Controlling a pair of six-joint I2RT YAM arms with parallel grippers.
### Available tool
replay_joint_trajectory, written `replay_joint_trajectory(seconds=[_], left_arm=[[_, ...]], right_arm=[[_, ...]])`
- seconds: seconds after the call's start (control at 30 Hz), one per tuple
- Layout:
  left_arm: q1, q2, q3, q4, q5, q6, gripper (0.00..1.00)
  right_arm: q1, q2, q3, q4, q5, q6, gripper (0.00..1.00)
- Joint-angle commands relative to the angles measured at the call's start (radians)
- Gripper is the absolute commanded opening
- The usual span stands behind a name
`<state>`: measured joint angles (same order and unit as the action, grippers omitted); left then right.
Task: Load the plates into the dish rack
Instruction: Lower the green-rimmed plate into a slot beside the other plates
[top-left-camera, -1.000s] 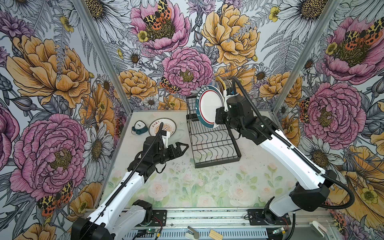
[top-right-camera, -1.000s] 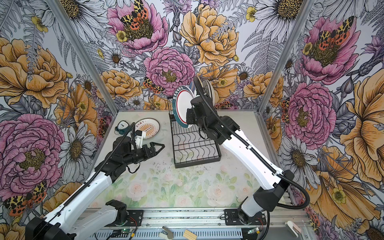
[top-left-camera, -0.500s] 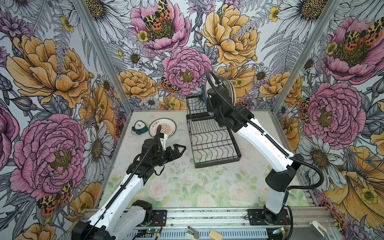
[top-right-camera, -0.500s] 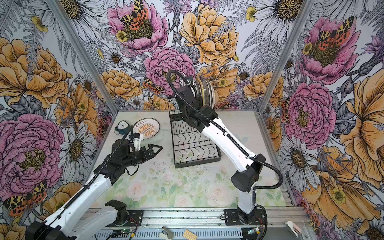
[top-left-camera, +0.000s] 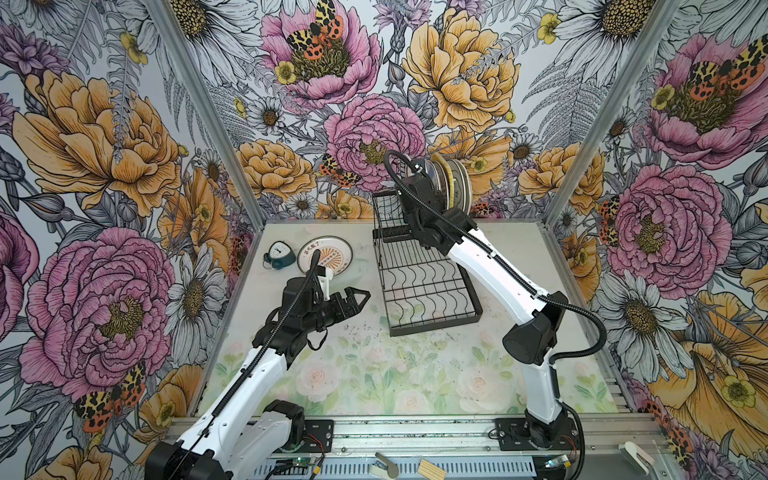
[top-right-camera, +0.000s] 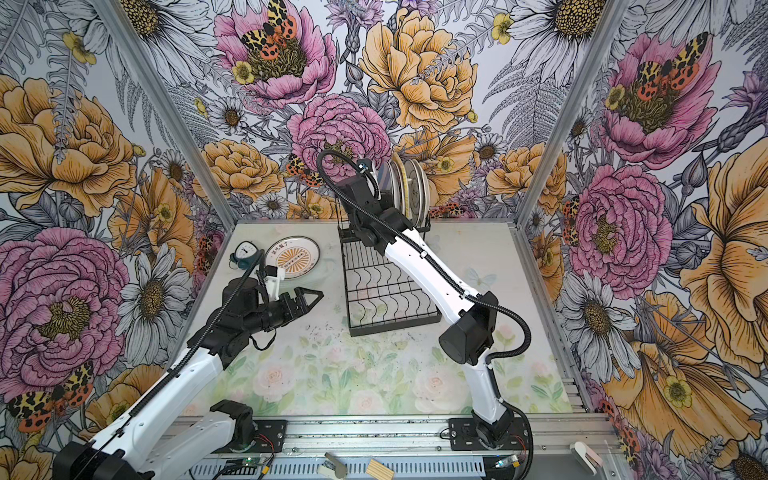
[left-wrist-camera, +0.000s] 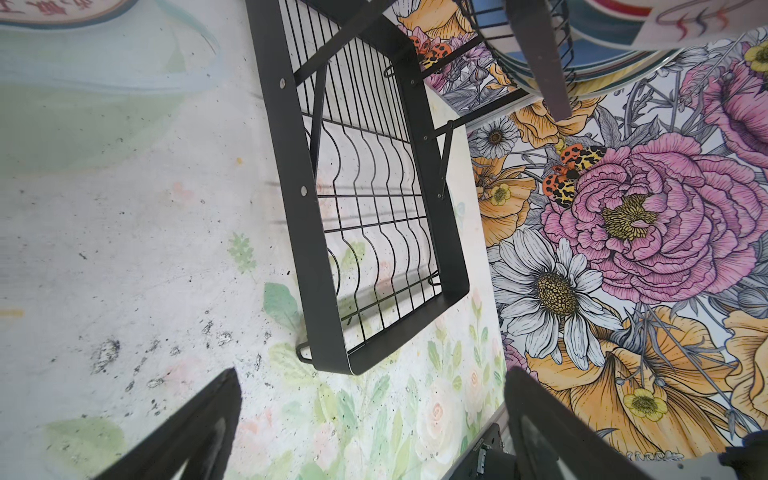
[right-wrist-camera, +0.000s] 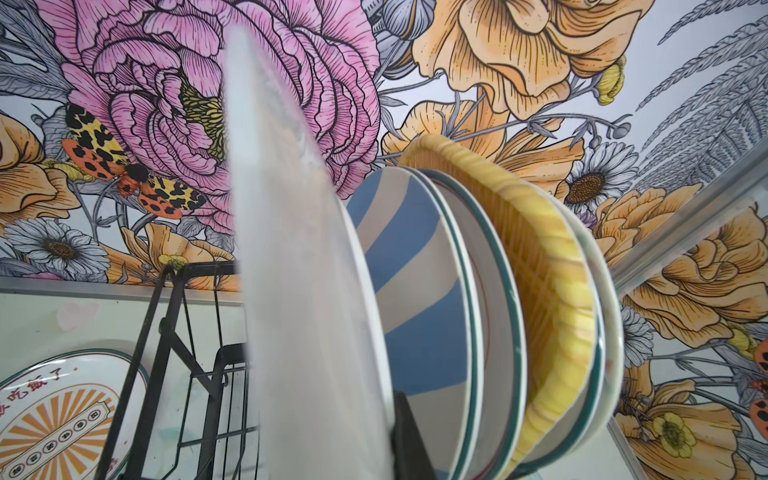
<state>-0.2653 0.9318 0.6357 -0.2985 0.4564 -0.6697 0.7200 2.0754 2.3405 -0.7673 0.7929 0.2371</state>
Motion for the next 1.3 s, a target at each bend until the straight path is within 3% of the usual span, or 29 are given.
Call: replay_joint_trajectory(seconds=[0.0,0.43,1.27], left_arm=[[0.014,-0.002,-0.016,0.017,-0.002,0.017,0.99],[0.024,0.001,-0.021,0.022,0.001,0.009,0.99],[0.024,-0.028,-0.034,0.014,-0.007,-0.007,0.99]], right_arm=[[-0.009,0.004,0.049,0.046,0.032,-0.001,0.0],[-0.027,0.045,0.029,0.044,0.009,0.018,0.0],[-0.04,0.02,-0.037,0.046,0.091,0.064,0.0]])
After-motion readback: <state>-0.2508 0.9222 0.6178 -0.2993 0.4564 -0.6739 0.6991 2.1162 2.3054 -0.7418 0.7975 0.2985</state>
